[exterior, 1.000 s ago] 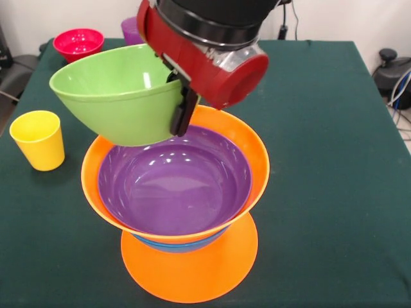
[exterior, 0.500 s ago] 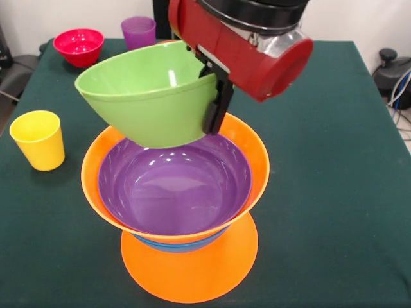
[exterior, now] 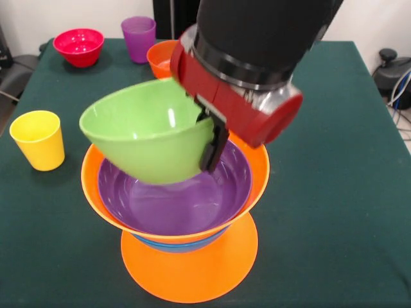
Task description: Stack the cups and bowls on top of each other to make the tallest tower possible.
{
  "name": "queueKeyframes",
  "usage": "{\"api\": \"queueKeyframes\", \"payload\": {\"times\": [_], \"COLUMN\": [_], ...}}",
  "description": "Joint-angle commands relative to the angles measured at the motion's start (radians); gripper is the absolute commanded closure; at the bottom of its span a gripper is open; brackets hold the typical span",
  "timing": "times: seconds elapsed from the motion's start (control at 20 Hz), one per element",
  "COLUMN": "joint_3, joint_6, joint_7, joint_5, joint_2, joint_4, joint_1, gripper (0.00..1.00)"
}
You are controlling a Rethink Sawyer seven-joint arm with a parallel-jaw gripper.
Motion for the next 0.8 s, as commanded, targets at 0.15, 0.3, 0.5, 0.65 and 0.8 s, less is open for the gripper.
{"api": "queueKeyframes", "payload": {"times": [0.15,0.3,0.5,0.65,0.8], "joint_3": [-0.002,-0.031,-0.063,-0.099,-0.142], "joint_6": [-0.093,-0.079,-0.071,-0.047,-0.019], "joint_7": [-0.075,-0.070,-0.080,-0.088,-0.098], "joint_5": [0.019,0.043,0.077,0.113,0.161], "joint_2": [0.041,0.043,0.051,0.053,0.054], "joint_4": [0.051,0.041,0.029,0.017,0.007], "joint_1": [-0.021,-0.016,-0.023,-0.028,-0.037], "gripper": [1.00,1.00,1.00,1.00,1.00]}}
